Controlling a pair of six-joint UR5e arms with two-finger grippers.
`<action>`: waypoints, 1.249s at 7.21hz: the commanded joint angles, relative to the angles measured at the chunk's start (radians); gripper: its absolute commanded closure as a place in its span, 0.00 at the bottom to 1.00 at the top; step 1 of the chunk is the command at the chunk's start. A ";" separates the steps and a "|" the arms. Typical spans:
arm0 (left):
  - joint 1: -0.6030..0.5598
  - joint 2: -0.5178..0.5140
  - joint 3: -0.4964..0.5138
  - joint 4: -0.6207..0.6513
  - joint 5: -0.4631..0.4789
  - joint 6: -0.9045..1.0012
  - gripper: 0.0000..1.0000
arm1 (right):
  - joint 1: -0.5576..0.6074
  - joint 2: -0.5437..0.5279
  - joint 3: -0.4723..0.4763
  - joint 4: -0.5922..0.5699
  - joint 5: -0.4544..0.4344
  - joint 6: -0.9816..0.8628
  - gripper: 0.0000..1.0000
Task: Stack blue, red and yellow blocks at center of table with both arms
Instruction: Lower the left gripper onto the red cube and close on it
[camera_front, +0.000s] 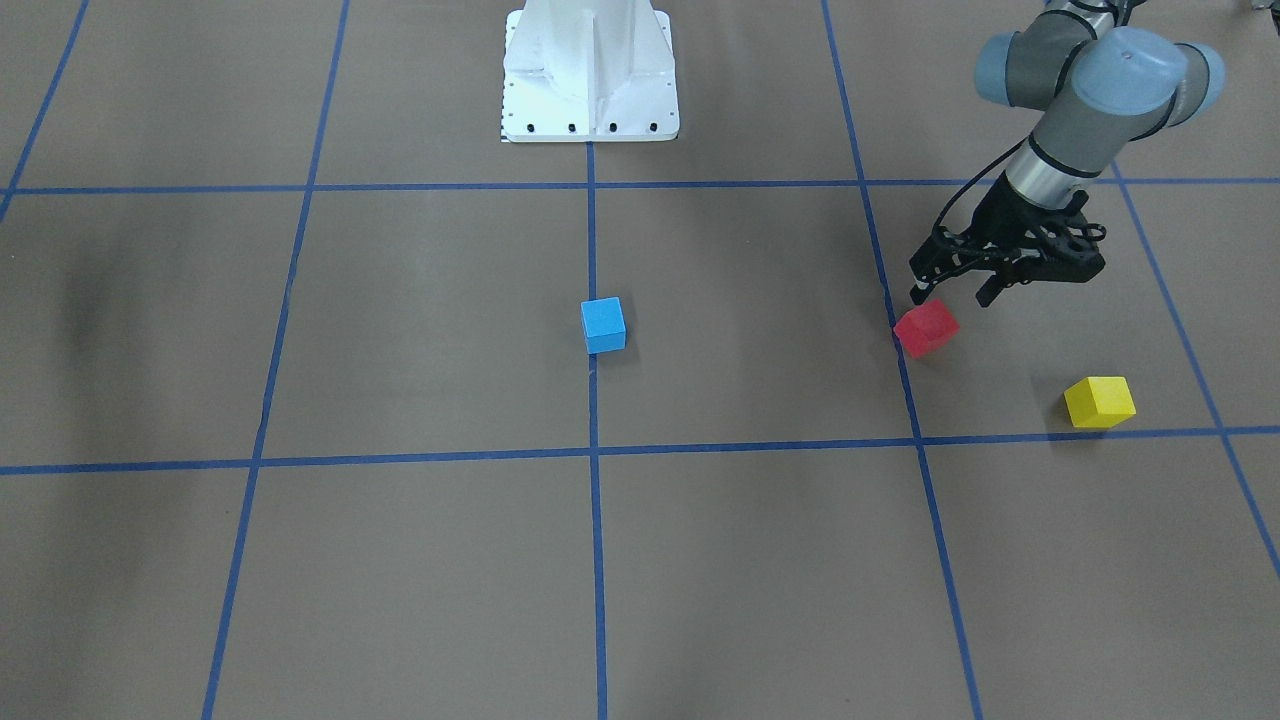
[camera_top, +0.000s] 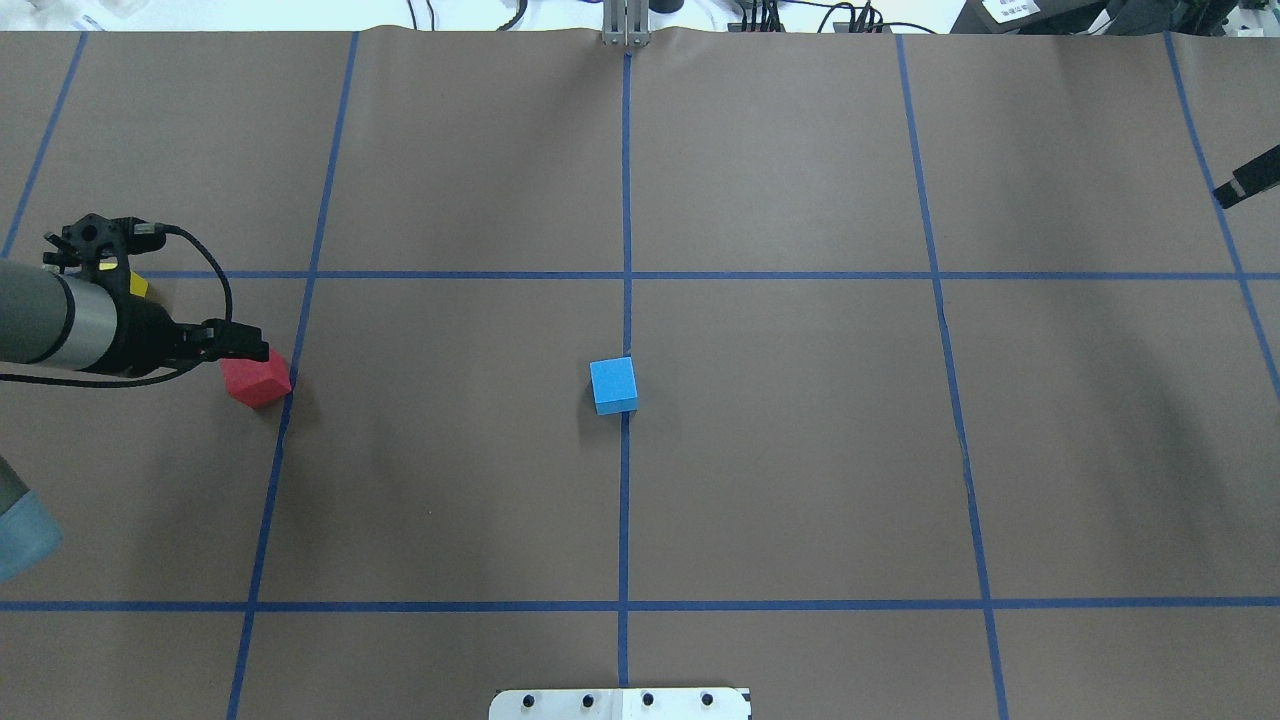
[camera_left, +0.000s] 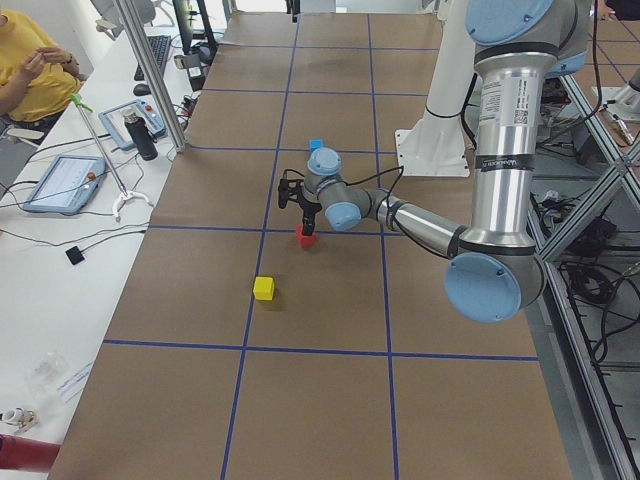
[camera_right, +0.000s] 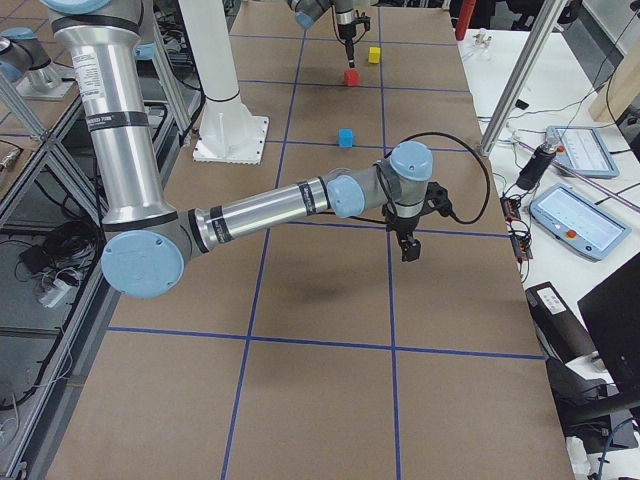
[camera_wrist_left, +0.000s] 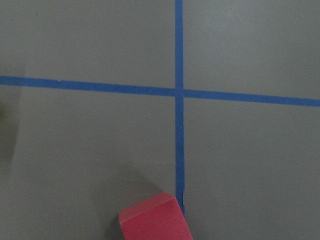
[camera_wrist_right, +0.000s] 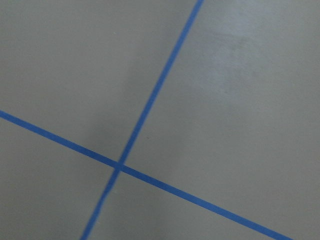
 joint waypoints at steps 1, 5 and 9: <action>0.025 -0.035 0.002 0.124 0.032 -0.026 0.00 | 0.069 -0.060 -0.001 0.003 0.007 -0.018 0.00; 0.050 -0.100 0.091 0.143 0.069 -0.035 0.00 | 0.071 -0.068 0.000 0.006 0.003 -0.034 0.00; 0.068 -0.109 0.128 0.145 0.072 -0.010 0.83 | 0.071 -0.068 0.000 0.006 -0.002 -0.032 0.00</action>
